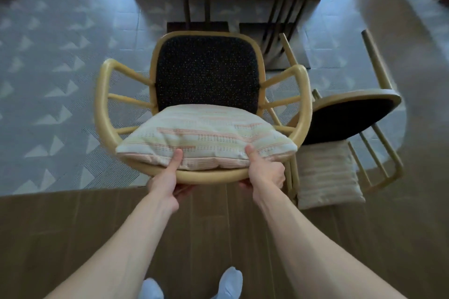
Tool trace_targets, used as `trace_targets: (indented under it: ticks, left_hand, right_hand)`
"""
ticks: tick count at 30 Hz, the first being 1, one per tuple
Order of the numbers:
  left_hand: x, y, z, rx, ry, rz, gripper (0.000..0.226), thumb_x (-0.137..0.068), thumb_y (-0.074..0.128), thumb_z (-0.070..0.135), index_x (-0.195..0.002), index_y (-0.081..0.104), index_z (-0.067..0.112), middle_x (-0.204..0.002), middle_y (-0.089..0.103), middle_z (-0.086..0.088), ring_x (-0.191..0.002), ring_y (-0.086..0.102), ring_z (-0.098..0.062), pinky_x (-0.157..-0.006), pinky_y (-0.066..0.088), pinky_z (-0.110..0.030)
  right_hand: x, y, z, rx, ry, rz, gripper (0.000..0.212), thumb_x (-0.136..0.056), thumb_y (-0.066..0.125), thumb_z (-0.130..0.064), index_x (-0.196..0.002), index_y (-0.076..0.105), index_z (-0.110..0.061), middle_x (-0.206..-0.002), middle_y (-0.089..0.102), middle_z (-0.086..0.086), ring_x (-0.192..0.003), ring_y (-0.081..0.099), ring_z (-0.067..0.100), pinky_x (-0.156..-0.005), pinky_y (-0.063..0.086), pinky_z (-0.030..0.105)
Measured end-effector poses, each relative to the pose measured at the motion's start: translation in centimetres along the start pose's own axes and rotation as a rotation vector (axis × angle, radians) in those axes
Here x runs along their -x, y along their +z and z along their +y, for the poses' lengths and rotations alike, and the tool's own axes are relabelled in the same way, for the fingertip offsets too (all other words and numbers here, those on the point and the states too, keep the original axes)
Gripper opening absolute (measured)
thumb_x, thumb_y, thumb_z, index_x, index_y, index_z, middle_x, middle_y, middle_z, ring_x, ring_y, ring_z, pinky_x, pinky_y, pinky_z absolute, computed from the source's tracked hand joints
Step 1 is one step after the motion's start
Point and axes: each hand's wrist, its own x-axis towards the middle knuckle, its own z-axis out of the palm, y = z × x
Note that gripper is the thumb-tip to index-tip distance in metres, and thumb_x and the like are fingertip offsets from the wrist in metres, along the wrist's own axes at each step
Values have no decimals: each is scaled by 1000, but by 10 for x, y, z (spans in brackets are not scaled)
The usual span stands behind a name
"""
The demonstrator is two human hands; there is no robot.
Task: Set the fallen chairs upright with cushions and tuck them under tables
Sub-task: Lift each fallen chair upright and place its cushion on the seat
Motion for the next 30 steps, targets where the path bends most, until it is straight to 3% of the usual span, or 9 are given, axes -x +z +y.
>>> trace_targets:
  ticks: [6, 9, 13, 16, 21, 27, 30]
  left_hand:
    - [-11, 53, 58, 37, 66, -13, 66, -71, 90, 39, -123, 60, 11, -109, 73, -16, -92, 73, -32, -50, 59, -38]
    - [-19, 82, 90, 28, 87, 11, 56, -73, 89, 35, -113, 61, 11, -104, 72, -17, -86, 73, -32, -47, 59, -38]
    - [-29, 111, 120, 16, 78, 15, 39, -74, 89, 30, -90, 58, 14, -97, 72, -17, -79, 73, -30, -45, 59, -37]
    - [-35, 128, 139, 16, 59, 24, 38, -75, 89, 28, -91, 58, 15, -99, 71, -16, -79, 72, -30, -44, 58, -37]
    - [-42, 146, 156, 26, 65, 72, 42, -76, 88, 25, -86, 49, 16, -91, 69, -15, -73, 71, -30, -41, 56, -36]
    - [-40, 151, 157, -7, 68, 83, 41, -77, 88, 26, -86, 50, 15, -90, 69, -15, -77, 71, -30, -41, 56, -35]
    - [-38, 147, 161, -73, 63, 50, 43, -77, 87, 31, -102, 58, 11, -97, 72, -16, -82, 72, -29, -45, 58, -35]
  right_hand:
    - [-20, 40, -65, 27, -94, 122, 56, -69, 83, -61, -69, 43, -22, -69, 56, -3, -31, 54, 13, -43, 60, 37]
    - [-31, 60, -104, 19, -106, 127, 51, -72, 80, -60, -80, 53, -17, -74, 58, -1, -46, 60, 13, -46, 61, 37]
    - [-44, 80, -142, 13, -100, 126, 67, -75, 76, -60, -113, 62, -7, -98, 68, 8, -79, 71, 28, -73, 64, 48]
    - [-50, 91, -165, 25, -94, 121, 64, -79, 76, -55, -115, 62, -5, -101, 68, 9, -71, 69, 24, -72, 64, 47]
    - [-61, 106, -184, 57, -88, 132, 73, -82, 73, -55, -129, 59, -2, -119, 69, 12, -102, 70, 32, -87, 60, 49]
    - [-61, 103, -189, 113, -101, 151, 71, -83, 70, -59, -127, 60, -4, -118, 71, 11, -102, 71, 33, -90, 58, 48]
    - [-54, 95, -191, 118, -87, 82, 73, -83, 68, -61, -127, 57, -3, -112, 71, 11, -96, 72, 33, -85, 61, 49]
